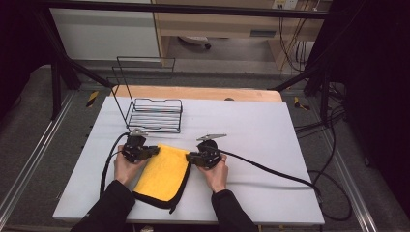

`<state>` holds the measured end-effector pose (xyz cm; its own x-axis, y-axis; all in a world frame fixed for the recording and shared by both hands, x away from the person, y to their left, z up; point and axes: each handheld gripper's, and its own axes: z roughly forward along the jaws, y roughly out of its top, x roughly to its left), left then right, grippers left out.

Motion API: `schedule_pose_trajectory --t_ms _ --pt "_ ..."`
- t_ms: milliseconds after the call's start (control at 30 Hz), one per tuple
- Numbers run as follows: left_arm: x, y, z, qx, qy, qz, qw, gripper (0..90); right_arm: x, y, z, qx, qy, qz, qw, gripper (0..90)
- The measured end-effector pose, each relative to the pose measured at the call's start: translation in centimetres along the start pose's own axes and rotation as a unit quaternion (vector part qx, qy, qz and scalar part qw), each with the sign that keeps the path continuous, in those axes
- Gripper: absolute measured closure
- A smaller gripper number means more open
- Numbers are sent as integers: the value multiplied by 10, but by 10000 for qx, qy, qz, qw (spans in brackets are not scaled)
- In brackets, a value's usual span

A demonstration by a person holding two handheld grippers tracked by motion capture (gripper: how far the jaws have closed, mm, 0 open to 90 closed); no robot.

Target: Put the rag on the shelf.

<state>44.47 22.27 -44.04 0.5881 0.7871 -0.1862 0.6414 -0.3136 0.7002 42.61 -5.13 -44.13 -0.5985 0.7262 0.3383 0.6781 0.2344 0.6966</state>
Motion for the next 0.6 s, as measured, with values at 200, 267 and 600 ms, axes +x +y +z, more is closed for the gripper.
schedule_pose_trajectory --t_ms 200,267,600 --pt "-1 2 -14 -253 -72 31 9996 836 6 1 -8 -254 68 -69 9996 771" --pt "-2 2 -19 -332 -93 38 9994 836 7 1 -11 -337 84 -102 9993 771" --pt "-5 1 -45 -738 -148 61 9971 838 22 8 -24 -640 157 -348 9972 770"
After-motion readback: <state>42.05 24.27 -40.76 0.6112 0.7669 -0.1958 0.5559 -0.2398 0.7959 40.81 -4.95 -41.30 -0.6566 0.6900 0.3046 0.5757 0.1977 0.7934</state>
